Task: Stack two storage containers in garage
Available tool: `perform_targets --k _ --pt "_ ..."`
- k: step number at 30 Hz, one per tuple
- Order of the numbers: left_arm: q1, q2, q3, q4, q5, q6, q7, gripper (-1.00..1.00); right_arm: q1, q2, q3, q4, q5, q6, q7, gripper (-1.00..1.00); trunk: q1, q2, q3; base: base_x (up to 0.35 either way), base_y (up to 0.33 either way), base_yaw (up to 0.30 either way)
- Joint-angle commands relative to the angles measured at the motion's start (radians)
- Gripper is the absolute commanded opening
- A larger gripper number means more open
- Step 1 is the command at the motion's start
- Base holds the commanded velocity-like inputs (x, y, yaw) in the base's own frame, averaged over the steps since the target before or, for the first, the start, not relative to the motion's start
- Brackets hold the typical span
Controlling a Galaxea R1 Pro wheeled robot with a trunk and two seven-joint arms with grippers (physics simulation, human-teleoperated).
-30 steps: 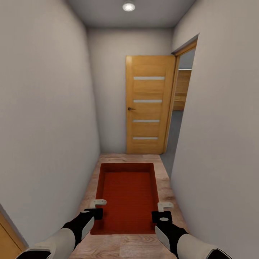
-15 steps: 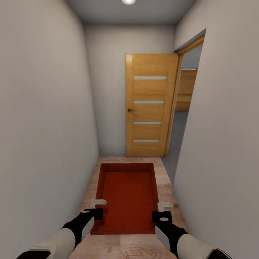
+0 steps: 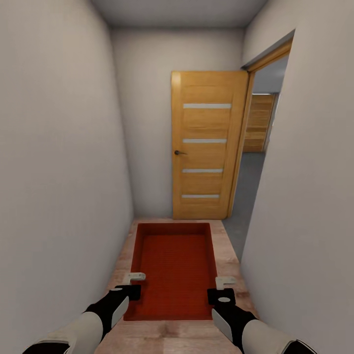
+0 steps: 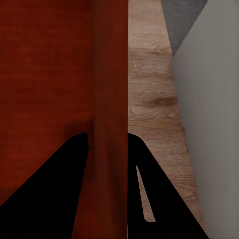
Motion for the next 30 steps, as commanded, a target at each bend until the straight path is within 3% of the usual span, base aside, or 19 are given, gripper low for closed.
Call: perform_targets --k 1,30 --pt "-0.001 0.016 0.050 -0.003 -0.016 0.007 0.009 -1.00 -0.001 -0.004 -0.018 0.000 -0.001 -0.004 -0.009 -1.00 0.001 -0.002 -0.002 0.322 0.000 0.000" --pt "-0.001 0.017 0.050 -0.003 -0.016 0.007 0.009 -1.00 -0.001 -0.004 -0.018 0.000 -0.001 -0.004 -0.009 -1.00 0.001 -0.002 -0.002 0.322 0.000 0.000"
